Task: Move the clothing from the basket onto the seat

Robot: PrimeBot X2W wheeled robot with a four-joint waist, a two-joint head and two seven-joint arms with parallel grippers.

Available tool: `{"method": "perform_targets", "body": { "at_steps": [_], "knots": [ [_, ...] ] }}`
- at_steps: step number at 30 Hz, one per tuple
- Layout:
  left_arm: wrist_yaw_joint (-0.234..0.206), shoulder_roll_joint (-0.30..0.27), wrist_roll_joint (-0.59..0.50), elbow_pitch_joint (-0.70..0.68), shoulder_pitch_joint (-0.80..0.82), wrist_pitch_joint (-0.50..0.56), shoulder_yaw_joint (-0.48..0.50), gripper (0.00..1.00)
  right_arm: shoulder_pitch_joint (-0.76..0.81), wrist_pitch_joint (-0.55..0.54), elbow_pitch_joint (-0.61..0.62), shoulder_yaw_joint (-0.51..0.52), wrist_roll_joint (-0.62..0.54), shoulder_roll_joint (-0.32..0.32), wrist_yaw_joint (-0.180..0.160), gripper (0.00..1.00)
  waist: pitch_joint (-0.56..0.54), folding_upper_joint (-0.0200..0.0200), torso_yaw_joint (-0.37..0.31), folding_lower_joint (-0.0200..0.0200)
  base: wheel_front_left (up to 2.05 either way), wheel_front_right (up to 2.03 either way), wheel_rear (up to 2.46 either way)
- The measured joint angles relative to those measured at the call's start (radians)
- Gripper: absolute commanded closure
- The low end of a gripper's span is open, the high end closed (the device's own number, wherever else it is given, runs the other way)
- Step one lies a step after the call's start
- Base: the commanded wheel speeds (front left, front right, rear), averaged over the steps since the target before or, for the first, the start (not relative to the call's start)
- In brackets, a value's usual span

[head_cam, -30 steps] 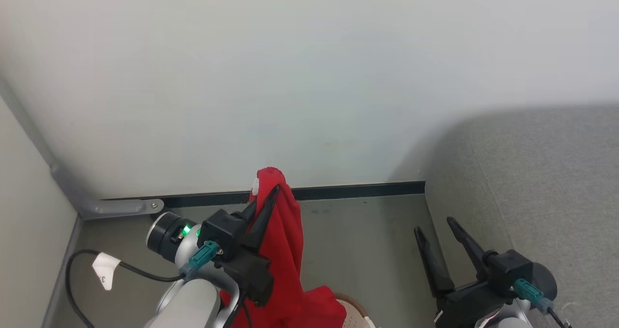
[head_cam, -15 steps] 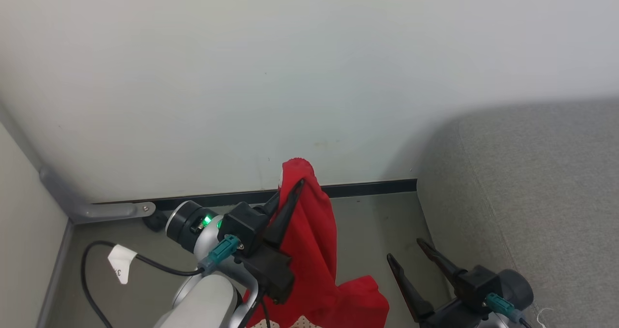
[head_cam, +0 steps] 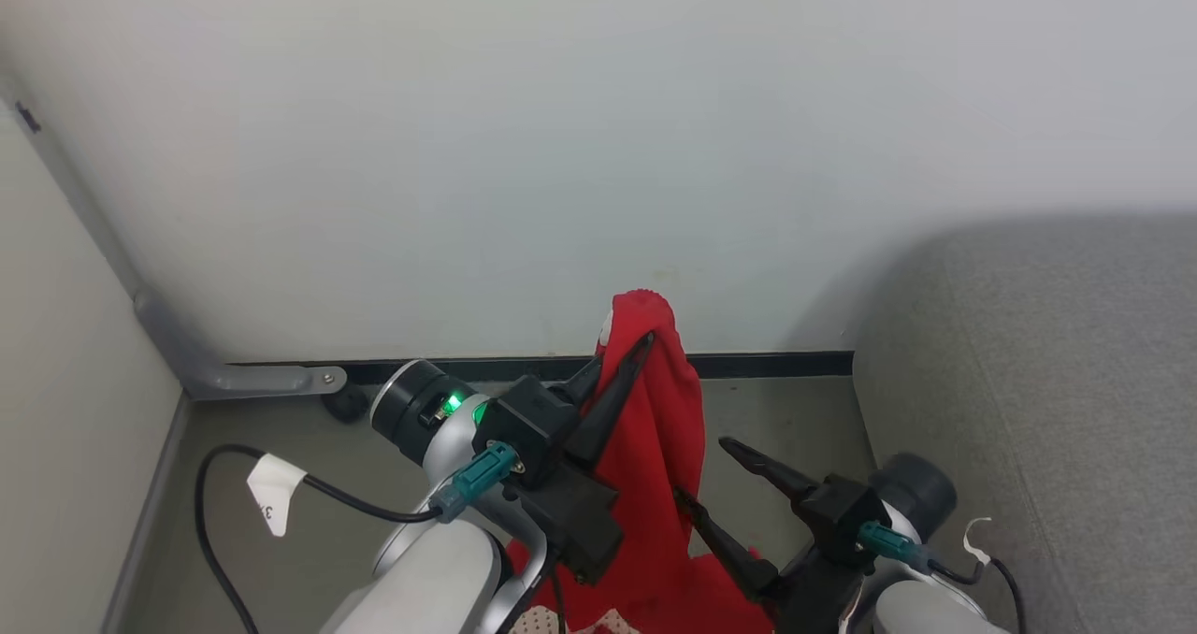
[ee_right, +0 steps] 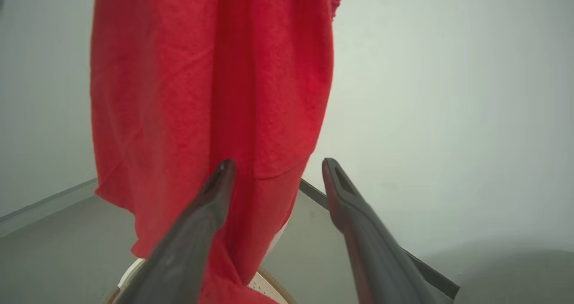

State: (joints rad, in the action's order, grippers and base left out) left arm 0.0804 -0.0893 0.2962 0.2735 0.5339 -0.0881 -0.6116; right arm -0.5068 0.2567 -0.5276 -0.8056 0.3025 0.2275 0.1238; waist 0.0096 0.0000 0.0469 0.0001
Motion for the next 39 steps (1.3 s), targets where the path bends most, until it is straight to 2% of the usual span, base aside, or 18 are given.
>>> {"method": "perform_targets", "body": {
  "at_steps": [1, 7, 20, 21, 22, 24, 25, 26, 30, 37, 39],
  "knots": [
    [0.0, 0.001, 0.0, -0.005, 0.001, 0.009, -0.003, 1.0, -0.021, 0.0, -0.008, -0.038, 0.024, 0.011, 0.0, 0.0, 0.002, 0.0, 0.01, 0.0, 0.0, 0.0, 0.0],
    [0.0, 0.0, 0.0, -0.032, 0.001, 0.022, -0.006, 1.0, -0.068, 0.0, -0.038, -0.106, 0.09, 0.02, 0.0, 0.0, 0.004, 0.0, 0.03, 0.0, 0.0, 0.0, 0.0],
    [0.0, 0.0, 0.0, -0.11, -0.001, 0.051, -0.029, 1.0, -0.196, 0.0, -0.068, -0.29, 0.249, 0.008, 0.0, 0.0, 0.014, 0.0, 0.038, 0.0, 0.0, 0.0, 0.0],
    [0.0, 0.001, 0.0, -0.116, -0.002, 0.052, -0.031, 1.0, -0.203, 0.0, -0.067, -0.305, 0.262, 0.008, 0.0, 0.04, 0.015, 0.0, 0.037, 0.0, 0.0, 0.0, 0.0],
    [0.0, 0.001, 0.0, -0.123, -0.002, 0.055, -0.036, 1.0, -0.21, 0.0, -0.067, -0.332, 0.28, 0.009, 0.0, 0.52, 0.016, 0.0, 0.035, 0.0, 0.0, 0.0, 0.0],
    [0.0, 0.001, 0.0, -0.127, -0.003, 0.062, -0.036, 1.0, -0.217, 0.0, -0.067, -0.357, 0.296, 0.012, 0.0, 0.73, 0.018, 0.0, 0.032, 0.0, 0.0, 0.0, 0.0],
    [0.0, 0.001, 0.001, -0.129, -0.004, 0.062, -0.036, 1.0, -0.221, 0.0, -0.065, -0.366, 0.304, 0.014, 0.0, 0.92, 0.018, 0.0, 0.03, 0.0, 0.0, 0.0, 0.0],
    [0.0, 0.0, 0.001, -0.133, -0.005, 0.066, -0.036, 1.0, -0.224, 0.0, -0.062, -0.373, 0.316, 0.015, 0.0, 1.0, 0.019, 0.0, 0.028, 0.0, 0.0, 0.0, 0.0],
    [-0.002, -0.008, 0.002, -0.148, -0.011, 0.072, -0.025, 1.0, -0.226, 0.0, -0.049, -0.382, 0.353, 0.03, 0.0, 1.0, 0.024, 0.0, 0.013, -0.0001, 0.0, 0.0, 0.0],
    [-0.025, -0.018, 0.015, -0.146, -0.037, 0.073, 0.003, 0.98, -0.226, 0.0, -0.023, -0.324, 0.421, 0.105, 0.001, 1.0, 0.031, 0.0, -0.018, -0.0001, 0.0, 0.0, 0.0],
    [-0.031, -0.02, 0.019, -0.144, -0.047, 0.073, 0.014, 0.56, -0.225, 0.0, -0.013, -0.302, 0.433, 0.125, 0.001, 1.0, 0.032, 0.0, -0.028, -0.0001, 0.0, 0.0, 0.0]
  ]
}}
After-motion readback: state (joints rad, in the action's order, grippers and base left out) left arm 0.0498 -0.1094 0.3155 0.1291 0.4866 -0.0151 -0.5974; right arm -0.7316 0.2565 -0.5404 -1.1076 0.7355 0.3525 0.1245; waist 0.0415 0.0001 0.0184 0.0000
